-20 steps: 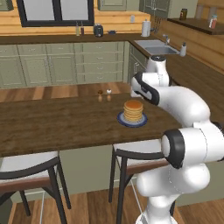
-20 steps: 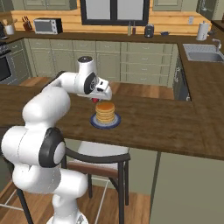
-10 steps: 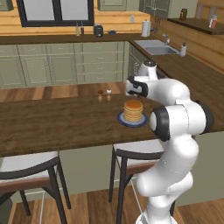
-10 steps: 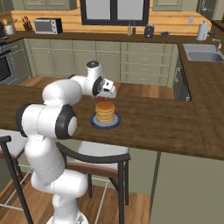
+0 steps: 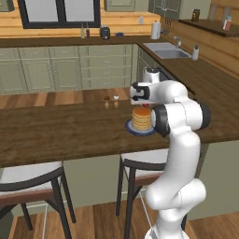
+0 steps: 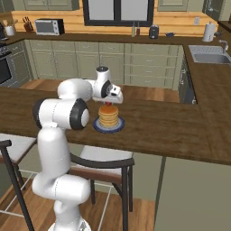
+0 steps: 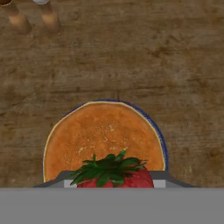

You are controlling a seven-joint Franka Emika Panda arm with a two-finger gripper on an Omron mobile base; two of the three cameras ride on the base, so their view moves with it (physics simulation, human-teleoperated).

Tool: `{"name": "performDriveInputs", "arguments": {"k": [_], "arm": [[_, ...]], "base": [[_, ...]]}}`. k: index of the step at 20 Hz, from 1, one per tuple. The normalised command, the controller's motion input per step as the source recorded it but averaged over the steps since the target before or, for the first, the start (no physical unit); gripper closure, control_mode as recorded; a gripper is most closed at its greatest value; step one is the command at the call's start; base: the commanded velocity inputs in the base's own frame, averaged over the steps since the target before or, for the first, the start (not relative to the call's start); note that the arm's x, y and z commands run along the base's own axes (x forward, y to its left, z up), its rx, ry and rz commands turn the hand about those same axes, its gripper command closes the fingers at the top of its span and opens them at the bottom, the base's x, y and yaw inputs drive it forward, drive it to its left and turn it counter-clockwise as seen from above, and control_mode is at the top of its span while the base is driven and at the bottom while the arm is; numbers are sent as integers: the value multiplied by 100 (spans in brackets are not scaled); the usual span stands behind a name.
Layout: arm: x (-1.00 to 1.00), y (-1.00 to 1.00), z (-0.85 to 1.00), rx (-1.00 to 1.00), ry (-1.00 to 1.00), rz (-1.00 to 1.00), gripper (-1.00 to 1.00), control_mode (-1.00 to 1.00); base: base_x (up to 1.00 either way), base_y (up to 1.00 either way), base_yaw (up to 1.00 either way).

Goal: Take the strawberry from the fridge and place it on top of the pancake, located on the dining counter.

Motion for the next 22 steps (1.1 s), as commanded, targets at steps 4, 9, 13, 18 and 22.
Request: {"name": "performDriveInputs", "arguments": {"k": [4,9,13,18,22], "arm": [[-4,0,-24,0,1,0,100,-100],[-26,11,0,0,2,0,100,-100],[-9,44,0,0,13,0,100,-100],[2,-8,-3,0,8,0,100,-100],[11,-36,0,0,1,0,100,-100]], "base": [[0,0,0],[0,0,0],[0,0,0],[0,0,0],[0,0,0]]}}
